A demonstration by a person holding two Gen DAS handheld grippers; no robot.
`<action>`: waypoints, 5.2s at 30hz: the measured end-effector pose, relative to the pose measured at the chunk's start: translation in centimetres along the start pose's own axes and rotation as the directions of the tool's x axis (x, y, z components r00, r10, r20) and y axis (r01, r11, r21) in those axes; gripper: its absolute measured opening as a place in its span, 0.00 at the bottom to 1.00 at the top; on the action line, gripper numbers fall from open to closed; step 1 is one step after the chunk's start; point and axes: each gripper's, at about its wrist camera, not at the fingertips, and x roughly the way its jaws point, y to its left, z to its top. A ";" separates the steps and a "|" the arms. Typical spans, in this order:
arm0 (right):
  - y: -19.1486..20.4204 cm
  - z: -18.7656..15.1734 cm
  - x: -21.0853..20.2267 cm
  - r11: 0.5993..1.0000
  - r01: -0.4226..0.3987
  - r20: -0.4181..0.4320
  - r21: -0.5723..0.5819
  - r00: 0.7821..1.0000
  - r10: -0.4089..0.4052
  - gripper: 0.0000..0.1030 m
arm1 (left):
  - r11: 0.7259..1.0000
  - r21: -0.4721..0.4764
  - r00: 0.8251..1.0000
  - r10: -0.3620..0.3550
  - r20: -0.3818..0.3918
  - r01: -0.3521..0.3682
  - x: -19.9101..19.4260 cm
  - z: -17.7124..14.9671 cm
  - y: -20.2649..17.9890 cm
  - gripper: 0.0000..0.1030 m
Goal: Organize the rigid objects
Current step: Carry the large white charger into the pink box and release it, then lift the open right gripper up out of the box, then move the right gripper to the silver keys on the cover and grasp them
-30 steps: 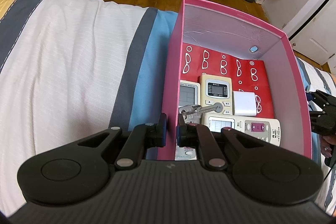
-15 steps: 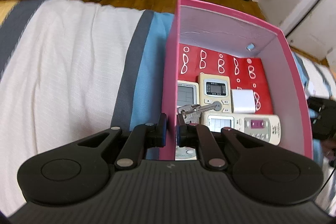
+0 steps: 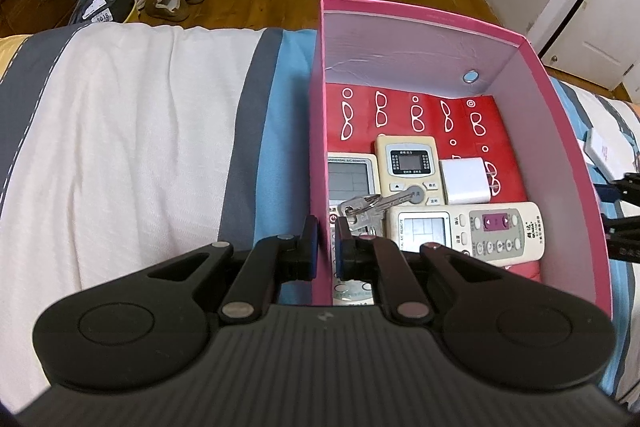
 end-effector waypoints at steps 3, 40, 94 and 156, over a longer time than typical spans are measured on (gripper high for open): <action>0.7 0.0 -1.6 1.000 -0.004 0.033 -0.003 0.999 0.005 0.52 | 1.000 0.014 1.000 0.010 0.001 -0.010 0.0 -0.1 -0.2 0.06; 14.3 14.9 1.1 0.631 -0.215 -0.213 -0.746 0.974 0.081 0.52 | 1.000 0.021 1.000 0.008 -0.006 -0.008 0.1 0.3 0.0 0.06; 3.1 8.2 -8.8 0.977 -0.160 0.014 -0.144 0.986 0.163 0.57 | 0.999 -0.036 0.999 -0.038 -0.033 0.036 0.8 0.2 1.4 0.08; 4.8 9.4 -10.2 0.946 -0.287 0.248 -0.153 0.915 0.318 0.03 | 0.999 -0.040 0.999 0.004 -0.046 -0.006 0.1 0.7 0.5 0.08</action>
